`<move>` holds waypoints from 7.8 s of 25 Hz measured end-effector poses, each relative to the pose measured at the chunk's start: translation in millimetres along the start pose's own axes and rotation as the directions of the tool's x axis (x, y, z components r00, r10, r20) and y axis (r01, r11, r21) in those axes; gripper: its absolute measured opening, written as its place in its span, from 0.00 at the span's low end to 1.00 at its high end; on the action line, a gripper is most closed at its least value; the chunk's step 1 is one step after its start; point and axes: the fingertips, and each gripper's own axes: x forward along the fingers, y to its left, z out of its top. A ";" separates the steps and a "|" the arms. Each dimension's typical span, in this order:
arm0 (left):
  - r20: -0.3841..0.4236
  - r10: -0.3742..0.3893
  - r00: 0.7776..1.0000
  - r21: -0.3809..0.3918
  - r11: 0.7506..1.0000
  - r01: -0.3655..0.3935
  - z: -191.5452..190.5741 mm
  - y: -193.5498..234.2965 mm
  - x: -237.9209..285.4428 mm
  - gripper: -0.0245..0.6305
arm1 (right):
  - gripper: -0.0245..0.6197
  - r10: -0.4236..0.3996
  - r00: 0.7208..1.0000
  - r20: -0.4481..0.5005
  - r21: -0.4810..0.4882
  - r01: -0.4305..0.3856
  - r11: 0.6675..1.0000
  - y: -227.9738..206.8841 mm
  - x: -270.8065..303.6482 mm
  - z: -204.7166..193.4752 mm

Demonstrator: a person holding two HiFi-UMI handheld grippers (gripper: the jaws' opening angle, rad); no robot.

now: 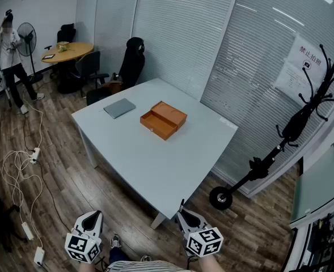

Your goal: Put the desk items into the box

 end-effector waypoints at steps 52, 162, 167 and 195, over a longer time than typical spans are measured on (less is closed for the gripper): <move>-0.046 -0.223 0.974 0.034 0.974 0.224 54.0 274.5 165.6 0.07 | 0.13 -0.278 0.953 0.117 0.234 0.245 0.941 29.7 232.1 84.4; -0.167 -0.508 0.845 0.021 0.855 0.518 109.5 404.3 609.9 0.07 | 0.13 -0.437 0.638 -0.634 -0.354 0.263 0.897 -323.6 652.0 100.4; -0.170 -0.505 0.846 0.018 0.857 0.515 107.7 406.8 608.4 0.07 | 0.13 -0.437 0.625 -0.647 -0.345 0.272 0.898 -323.6 654.2 95.4; -0.176 -0.539 0.824 0.022 0.835 0.550 105.6 389.4 599.8 0.07 | 0.20 -0.506 0.635 -0.583 -0.327 0.387 0.862 -326.8 652.2 102.7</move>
